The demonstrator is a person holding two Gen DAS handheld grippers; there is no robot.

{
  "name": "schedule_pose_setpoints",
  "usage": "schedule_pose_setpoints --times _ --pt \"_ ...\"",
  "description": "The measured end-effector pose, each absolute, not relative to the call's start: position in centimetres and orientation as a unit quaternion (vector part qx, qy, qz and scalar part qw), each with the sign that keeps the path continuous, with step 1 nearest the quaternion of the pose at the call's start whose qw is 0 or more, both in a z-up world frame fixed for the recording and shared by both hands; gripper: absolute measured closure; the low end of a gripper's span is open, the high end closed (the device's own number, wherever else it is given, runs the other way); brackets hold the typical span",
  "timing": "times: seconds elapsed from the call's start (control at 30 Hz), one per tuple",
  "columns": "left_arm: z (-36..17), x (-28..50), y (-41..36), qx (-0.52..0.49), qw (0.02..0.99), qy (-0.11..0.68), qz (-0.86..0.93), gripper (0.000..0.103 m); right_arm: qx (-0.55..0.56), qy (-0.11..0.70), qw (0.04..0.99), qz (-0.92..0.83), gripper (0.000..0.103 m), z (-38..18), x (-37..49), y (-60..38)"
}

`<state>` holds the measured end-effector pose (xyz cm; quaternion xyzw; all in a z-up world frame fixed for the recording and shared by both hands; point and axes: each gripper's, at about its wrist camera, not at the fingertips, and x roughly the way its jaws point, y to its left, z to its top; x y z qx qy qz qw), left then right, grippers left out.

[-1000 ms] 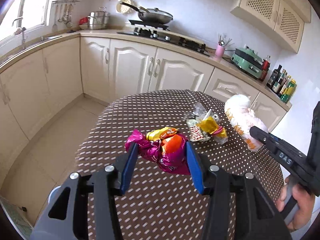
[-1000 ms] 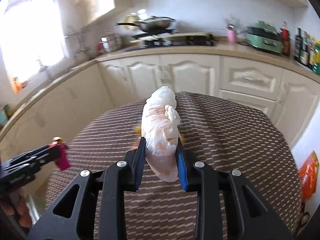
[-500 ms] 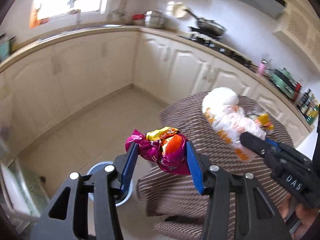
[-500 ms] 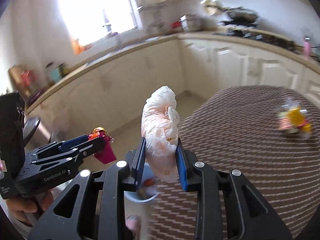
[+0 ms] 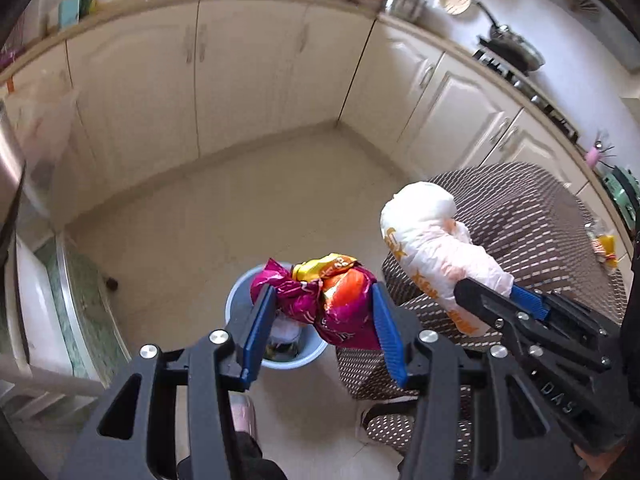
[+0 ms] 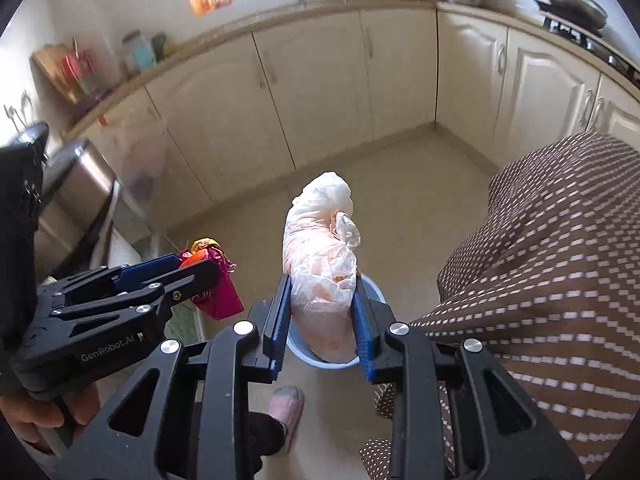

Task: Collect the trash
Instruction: 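Carry wrapper and bag over the blue bin and open both tools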

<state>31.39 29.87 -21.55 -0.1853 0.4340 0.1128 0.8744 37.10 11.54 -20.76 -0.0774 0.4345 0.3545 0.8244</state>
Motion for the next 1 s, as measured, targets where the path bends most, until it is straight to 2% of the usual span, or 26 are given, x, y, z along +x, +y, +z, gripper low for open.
schedule_pose_setpoints --times 0.3,0.43,0.5,1.0 --pt "-27.2 35.4 32.7 -0.210 0.845 0.477 0.120 0.055 -0.105 0.466 0.813 0.334 0.076 -25.4 39.4 14.3" --pt "-27.4 36.9 33.2 -0.225 0.847 0.468 0.117 0.051 -0.106 0.466 0.815 0.327 0.076 -25.9 40.0 14.0" --pt "-27.5 37.2 33.3 -0.229 0.848 0.465 0.114 0.046 -0.104 0.468 0.815 0.324 0.076 -26.0 40.4 14.1" --pt "-27.7 35.3 35.1 -0.242 0.839 0.467 0.140 0.045 -0.110 0.477 0.806 0.332 0.076 -27.0 39.9 16.4"
